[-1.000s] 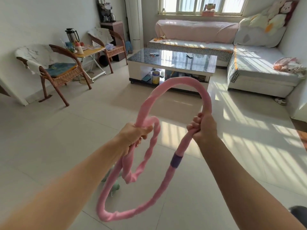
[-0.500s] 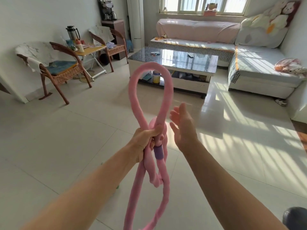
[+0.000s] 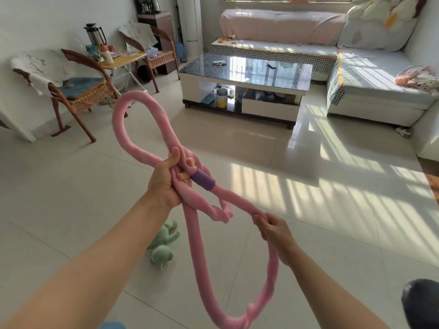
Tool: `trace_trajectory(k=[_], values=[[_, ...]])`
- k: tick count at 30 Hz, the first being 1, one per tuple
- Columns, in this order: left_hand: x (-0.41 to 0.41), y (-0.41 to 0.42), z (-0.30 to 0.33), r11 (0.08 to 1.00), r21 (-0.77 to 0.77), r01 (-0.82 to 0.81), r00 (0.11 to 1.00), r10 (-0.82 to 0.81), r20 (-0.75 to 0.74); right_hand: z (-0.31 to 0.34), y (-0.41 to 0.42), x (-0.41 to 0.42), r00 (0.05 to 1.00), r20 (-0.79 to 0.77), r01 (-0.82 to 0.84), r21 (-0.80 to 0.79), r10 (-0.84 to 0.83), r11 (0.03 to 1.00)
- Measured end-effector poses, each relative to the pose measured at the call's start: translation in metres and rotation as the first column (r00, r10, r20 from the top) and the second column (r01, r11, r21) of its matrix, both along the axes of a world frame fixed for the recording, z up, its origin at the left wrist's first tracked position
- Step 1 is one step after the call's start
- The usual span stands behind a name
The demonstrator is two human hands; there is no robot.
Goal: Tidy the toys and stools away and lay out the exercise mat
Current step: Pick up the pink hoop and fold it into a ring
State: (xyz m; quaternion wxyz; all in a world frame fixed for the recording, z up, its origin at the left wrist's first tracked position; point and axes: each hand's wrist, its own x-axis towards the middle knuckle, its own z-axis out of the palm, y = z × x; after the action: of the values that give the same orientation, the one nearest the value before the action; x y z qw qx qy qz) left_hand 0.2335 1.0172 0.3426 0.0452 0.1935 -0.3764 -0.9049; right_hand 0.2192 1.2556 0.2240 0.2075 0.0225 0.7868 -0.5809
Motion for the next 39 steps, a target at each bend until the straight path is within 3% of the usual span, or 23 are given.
trace_trajectory(k=[3,5,8,11,13,16,18,21,24,26,27,30,33,35,39], values=[[-0.002,-0.015,-0.012,0.996,0.043,-0.076,0.992,0.072,0.102,0.006,0.0,-0.009,0.97,-0.227,-0.011,0.319,0.087,0.948],[0.002,-0.027,-0.022,0.983,0.043,-0.178,0.966,0.166,0.198,0.02,-0.002,-0.011,0.924,-0.365,0.072,0.462,0.116,0.884],[0.015,-0.045,-0.037,0.953,-0.147,-0.263,0.907,0.296,0.298,0.049,0.0,-0.021,0.807,-0.582,0.269,0.514,0.1,0.815],[0.018,-0.053,-0.036,0.872,-0.416,-0.258,0.869,0.398,0.294,0.07,0.009,-0.039,0.679,-0.73,0.395,0.455,0.08,0.798],[0.015,-0.052,-0.032,0.789,-0.563,-0.248,0.828,0.474,0.3,0.073,0.02,-0.048,0.525,-0.824,0.422,0.469,0.213,0.776],[0.014,-0.051,-0.032,0.691,-0.687,-0.225,0.778,0.552,0.3,0.066,0.033,-0.048,0.315,-0.796,0.353,0.604,0.517,0.714],[0.015,-0.054,-0.033,0.693,-0.698,-0.178,0.809,0.508,0.297,0.066,0.031,-0.041,0.153,-0.794,0.279,0.605,0.588,0.745],[0.02,-0.055,-0.024,0.671,-0.738,-0.069,0.885,0.382,0.265,0.089,0.003,-0.029,-0.074,-0.835,0.131,0.534,0.545,0.836],[0.024,-0.057,-0.014,0.467,-0.879,0.1,0.952,0.213,0.222,0.119,-0.031,-0.019,-0.286,-0.825,-0.019,0.514,0.488,0.858],[0.025,-0.056,-0.006,0.313,-0.931,0.187,0.965,0.12,0.234,0.132,-0.047,-0.016,-0.364,-0.794,-0.1,0.554,0.488,0.827],[0.026,-0.055,-0.001,0.278,-0.939,0.2,0.967,0.101,0.235,0.135,-0.055,-0.015,-0.376,-0.788,-0.136,0.567,0.488,0.812],[0.026,-0.046,0.021,0.289,-0.934,0.211,0.978,-0.06,0.202,0.138,-0.077,-0.019,-0.253,-0.843,-0.222,0.528,0.475,0.819],[0.022,-0.032,0.03,0.201,-0.939,0.279,0.949,-0.208,0.238,0.148,-0.095,-0.025,0.103,-0.903,-0.311,0.368,0.416,0.876],[0.021,-0.023,0.037,0.259,-0.924,0.28,0.945,-0.247,0.217,0.155,-0.098,-0.026,0.368,-0.851,-0.357,0.244,0.376,0.902],[0.026,-0.017,0.048,0.372,-0.888,0.271,0.916,-0.383,0.119,0.157,-0.094,-0.025,0.641,-0.69,-0.431,0.04,0.337,0.901]])
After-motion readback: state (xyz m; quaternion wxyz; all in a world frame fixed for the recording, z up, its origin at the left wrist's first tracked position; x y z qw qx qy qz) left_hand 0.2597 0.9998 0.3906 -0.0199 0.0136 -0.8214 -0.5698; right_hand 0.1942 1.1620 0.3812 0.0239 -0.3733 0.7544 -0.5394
